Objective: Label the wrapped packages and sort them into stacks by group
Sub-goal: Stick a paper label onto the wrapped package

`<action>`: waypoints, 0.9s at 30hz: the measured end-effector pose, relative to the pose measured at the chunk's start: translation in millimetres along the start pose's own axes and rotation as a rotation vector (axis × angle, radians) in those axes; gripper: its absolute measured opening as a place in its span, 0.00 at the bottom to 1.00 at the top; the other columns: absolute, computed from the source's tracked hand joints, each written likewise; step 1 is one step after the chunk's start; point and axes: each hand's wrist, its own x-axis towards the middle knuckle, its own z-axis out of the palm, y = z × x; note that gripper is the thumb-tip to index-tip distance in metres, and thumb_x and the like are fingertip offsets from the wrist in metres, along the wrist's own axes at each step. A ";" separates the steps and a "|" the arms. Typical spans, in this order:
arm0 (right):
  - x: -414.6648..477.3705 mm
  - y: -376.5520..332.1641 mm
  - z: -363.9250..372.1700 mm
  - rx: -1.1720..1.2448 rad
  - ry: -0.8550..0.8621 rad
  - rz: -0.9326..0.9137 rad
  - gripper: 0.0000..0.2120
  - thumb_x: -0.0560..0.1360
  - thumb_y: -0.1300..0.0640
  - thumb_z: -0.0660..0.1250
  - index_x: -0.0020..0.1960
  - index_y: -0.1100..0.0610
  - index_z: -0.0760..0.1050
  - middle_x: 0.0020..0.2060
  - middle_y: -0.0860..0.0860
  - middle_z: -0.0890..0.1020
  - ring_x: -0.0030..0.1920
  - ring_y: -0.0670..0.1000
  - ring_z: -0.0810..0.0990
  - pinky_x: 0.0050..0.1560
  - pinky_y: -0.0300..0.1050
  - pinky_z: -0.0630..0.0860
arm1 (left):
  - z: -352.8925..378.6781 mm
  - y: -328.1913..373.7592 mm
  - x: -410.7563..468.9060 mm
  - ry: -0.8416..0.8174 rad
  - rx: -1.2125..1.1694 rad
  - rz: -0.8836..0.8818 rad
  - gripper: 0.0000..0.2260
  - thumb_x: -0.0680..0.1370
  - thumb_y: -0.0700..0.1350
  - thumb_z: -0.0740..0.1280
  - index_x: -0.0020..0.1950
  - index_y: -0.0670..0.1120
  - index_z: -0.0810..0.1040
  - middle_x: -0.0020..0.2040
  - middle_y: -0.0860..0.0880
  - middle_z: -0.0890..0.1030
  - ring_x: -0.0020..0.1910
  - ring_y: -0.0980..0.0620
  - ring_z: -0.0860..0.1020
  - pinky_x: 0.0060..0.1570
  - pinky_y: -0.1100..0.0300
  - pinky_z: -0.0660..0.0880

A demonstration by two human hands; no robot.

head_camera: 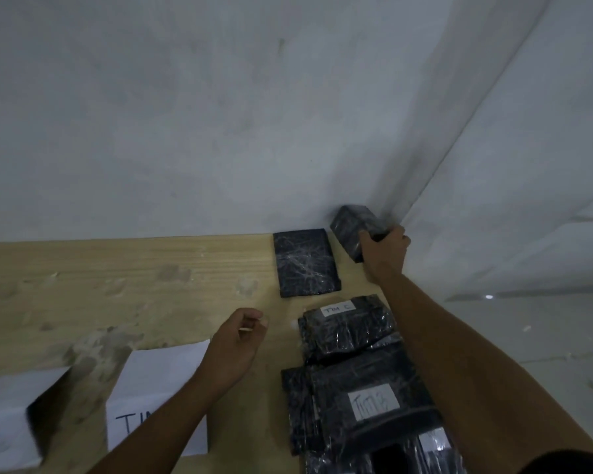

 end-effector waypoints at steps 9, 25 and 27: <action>-137.0 -37.3 -43.2 0.228 -0.107 -0.077 0.16 0.79 0.44 0.60 0.53 0.55 0.77 0.47 0.53 0.80 0.49 0.53 0.78 0.47 0.45 0.78 | -39.4 6.2 -39.0 -0.014 -0.054 -0.003 0.09 0.80 0.48 0.63 0.58 0.46 0.75 0.52 0.47 0.79 0.48 0.45 0.80 0.45 0.47 0.79; -445.9 35.2 53.9 0.163 -0.646 -0.007 0.15 0.81 0.50 0.60 0.64 0.54 0.71 0.56 0.44 0.77 0.58 0.44 0.76 0.57 0.39 0.72 | -191.6 -159.9 -174.3 -0.014 0.107 -0.095 0.14 0.75 0.58 0.68 0.51 0.48 0.77 0.45 0.48 0.81 0.45 0.54 0.80 0.44 0.63 0.75; -474.2 44.7 73.8 0.114 -0.664 -0.034 0.14 0.80 0.50 0.61 0.63 0.54 0.72 0.54 0.49 0.79 0.57 0.49 0.78 0.54 0.40 0.73 | -207.9 -186.6 -189.3 -0.029 0.153 -0.133 0.14 0.75 0.56 0.69 0.52 0.48 0.78 0.44 0.46 0.82 0.44 0.53 0.80 0.41 0.65 0.74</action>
